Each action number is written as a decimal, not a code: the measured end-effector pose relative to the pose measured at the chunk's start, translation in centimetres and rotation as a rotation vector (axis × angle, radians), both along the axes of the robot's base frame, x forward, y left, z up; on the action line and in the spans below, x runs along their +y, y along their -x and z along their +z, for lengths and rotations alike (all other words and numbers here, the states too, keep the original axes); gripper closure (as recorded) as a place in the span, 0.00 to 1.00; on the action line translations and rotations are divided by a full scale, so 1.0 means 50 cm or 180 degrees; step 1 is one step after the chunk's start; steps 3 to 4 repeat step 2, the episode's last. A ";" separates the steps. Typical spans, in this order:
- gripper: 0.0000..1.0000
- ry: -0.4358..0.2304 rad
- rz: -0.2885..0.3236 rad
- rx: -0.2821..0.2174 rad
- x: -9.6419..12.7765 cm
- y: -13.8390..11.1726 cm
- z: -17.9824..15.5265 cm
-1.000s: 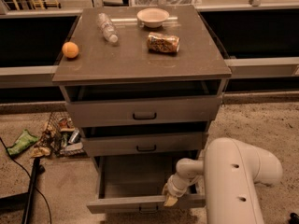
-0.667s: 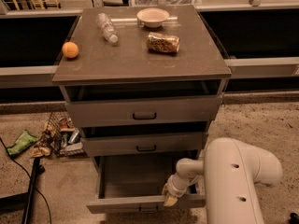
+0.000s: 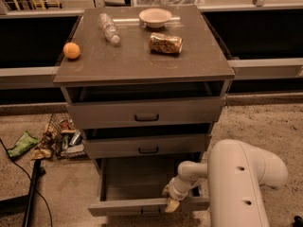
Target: Open bottom drawer
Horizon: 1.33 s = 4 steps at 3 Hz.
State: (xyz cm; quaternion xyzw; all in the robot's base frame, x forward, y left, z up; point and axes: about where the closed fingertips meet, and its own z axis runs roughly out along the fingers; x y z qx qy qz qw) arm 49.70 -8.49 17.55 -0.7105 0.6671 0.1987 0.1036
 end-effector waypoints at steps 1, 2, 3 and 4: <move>0.00 0.0043 -0.0066 -0.0150 -0.028 0.008 0.041; 0.00 0.0129 -0.0202 -0.0381 -0.072 0.031 0.111; 0.00 0.0129 -0.0202 -0.0381 -0.072 0.031 0.111; 0.00 0.0129 -0.0202 -0.0381 -0.072 0.031 0.111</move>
Offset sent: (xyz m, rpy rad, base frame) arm -0.0460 -0.0639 0.1079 -0.0763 -0.2108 -0.1123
